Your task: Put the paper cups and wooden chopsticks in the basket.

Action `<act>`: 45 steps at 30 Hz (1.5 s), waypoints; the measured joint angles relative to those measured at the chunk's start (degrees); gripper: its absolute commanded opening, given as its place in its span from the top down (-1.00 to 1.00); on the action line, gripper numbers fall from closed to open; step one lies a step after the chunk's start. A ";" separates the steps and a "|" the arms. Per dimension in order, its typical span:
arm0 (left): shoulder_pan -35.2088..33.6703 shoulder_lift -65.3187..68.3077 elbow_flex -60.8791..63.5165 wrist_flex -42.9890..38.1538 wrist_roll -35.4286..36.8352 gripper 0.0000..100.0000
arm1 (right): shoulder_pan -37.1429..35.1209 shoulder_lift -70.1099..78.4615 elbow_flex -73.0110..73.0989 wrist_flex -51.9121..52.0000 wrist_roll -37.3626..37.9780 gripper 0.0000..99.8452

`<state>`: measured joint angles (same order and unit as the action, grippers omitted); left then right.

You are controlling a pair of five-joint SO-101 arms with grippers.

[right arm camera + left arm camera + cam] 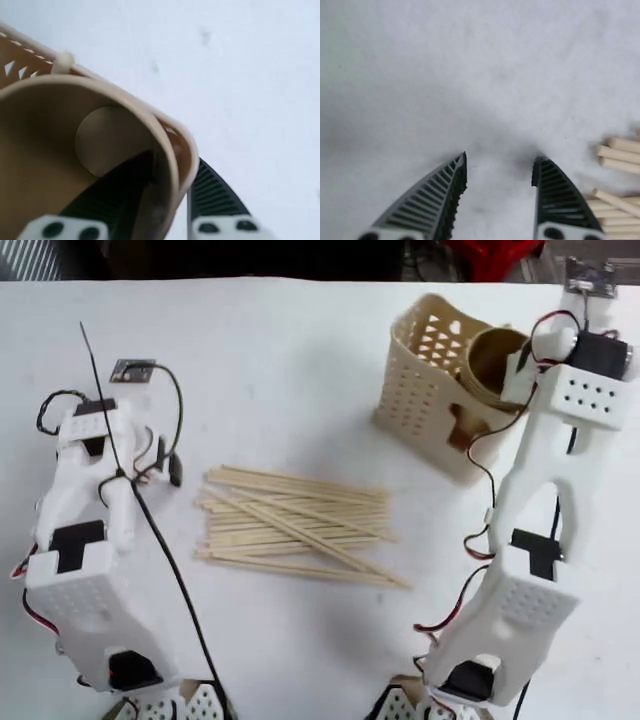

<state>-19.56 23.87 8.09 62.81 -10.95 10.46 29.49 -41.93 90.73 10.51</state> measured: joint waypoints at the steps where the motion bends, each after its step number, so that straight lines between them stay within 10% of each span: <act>1: 0.00 0.00 0.00 0.00 0.00 0.56 | -0.88 0.00 0.00 -0.09 0.62 0.97; 22: 0.44 0.00 0.00 0.00 0.00 0.56 | -23.21 -6.24 0.79 7.03 10.64 0.97; 45: 0.53 -0.09 0.53 -0.97 0.00 0.56 | -22.86 -5.19 0.70 -2.02 -1.85 0.62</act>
<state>-19.03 23.78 8.62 61.85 -10.95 -12.40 24.31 -41.23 88.70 8.66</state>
